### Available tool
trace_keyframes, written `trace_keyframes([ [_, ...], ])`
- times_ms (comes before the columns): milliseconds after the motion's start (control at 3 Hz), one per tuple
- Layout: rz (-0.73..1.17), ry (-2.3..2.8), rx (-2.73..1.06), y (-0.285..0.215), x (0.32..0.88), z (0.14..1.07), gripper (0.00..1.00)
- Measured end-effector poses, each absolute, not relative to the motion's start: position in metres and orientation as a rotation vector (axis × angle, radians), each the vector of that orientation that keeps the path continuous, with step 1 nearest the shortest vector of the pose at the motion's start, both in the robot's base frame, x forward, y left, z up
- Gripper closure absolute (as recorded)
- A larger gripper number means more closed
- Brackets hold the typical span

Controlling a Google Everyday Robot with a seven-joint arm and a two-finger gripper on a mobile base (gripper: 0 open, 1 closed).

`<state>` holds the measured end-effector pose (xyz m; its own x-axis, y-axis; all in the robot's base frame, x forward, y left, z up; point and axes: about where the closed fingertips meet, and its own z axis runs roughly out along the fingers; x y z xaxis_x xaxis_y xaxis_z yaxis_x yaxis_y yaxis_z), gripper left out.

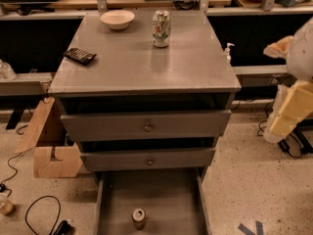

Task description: Pick orange can from bottom drawer and place on counter

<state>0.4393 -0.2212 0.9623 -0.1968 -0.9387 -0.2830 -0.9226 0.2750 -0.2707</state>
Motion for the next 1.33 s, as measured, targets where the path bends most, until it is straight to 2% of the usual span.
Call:
trace_keyframes([
  [667,0.276,1.892,-1.441,-0.252,0.456,0.837,0.00],
  [1000,0.345,1.691,-1.496,-0.258,0.461,0.784,0.00],
  [1333,0.350,1.697,-1.489,-0.257,0.462,0.784,0.00],
])
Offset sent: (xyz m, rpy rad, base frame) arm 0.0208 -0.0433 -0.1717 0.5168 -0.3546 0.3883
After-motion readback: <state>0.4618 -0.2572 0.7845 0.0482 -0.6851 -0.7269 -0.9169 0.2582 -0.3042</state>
